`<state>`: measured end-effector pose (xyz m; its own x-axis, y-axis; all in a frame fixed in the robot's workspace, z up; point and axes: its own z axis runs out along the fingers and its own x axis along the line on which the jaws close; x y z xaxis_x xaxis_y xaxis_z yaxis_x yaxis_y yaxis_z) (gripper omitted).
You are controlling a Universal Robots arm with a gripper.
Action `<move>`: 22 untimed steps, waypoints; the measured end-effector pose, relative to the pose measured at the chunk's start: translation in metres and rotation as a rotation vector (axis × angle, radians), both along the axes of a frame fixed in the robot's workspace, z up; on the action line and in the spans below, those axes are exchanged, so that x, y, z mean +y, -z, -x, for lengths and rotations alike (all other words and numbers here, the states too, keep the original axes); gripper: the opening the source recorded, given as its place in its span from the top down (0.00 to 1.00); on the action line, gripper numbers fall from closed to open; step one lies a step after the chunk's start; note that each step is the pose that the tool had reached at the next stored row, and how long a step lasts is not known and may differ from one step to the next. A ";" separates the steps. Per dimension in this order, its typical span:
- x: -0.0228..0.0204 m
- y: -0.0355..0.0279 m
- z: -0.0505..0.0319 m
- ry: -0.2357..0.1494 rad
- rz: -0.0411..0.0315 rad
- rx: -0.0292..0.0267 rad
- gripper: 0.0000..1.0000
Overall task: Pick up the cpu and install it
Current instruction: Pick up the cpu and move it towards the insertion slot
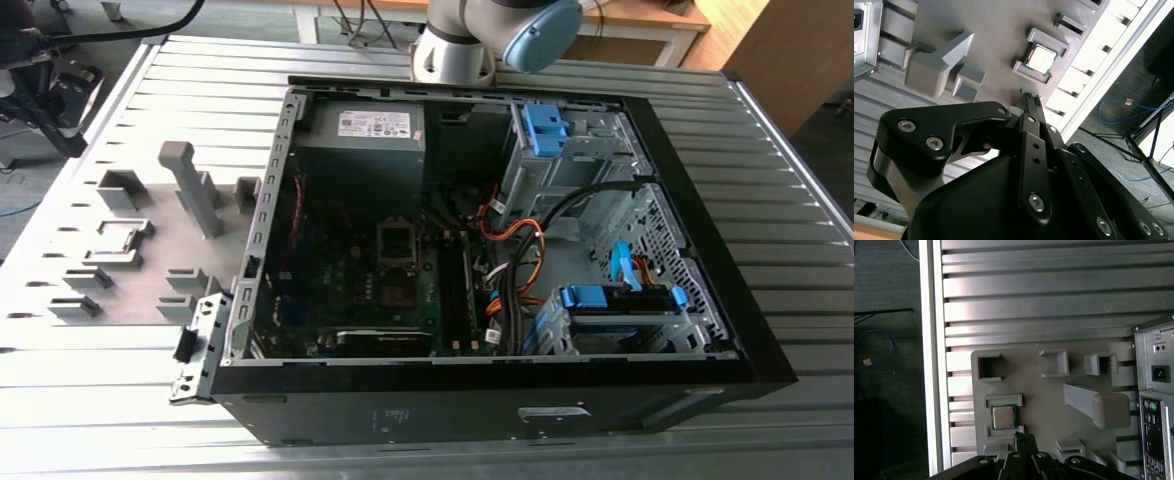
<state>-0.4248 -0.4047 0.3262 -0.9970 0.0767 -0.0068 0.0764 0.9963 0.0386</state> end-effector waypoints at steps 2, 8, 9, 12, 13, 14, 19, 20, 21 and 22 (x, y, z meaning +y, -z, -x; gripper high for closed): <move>0.0000 0.0000 0.0000 0.000 0.0000 0.0000 0.89; 0.0000 0.0000 0.0000 0.000 0.0000 0.0001 0.89; 0.0000 0.0000 -0.0001 0.000 0.0000 0.0001 0.89; 0.0000 0.0000 0.0000 -0.005 0.0002 0.0000 0.89; 0.0000 0.0000 0.0000 -0.010 0.0001 -0.0002 0.89; 0.0000 0.0000 0.0000 -0.016 0.0001 -0.0005 0.89; 0.0000 0.0000 0.0000 -0.065 0.0002 -0.0037 0.89; 0.0000 0.0000 0.0000 -0.077 0.0001 -0.0042 0.89; -0.0001 0.0000 0.0001 -0.087 0.0001 -0.0045 0.89; -0.0002 0.0000 0.0001 -0.100 0.0000 -0.0048 0.89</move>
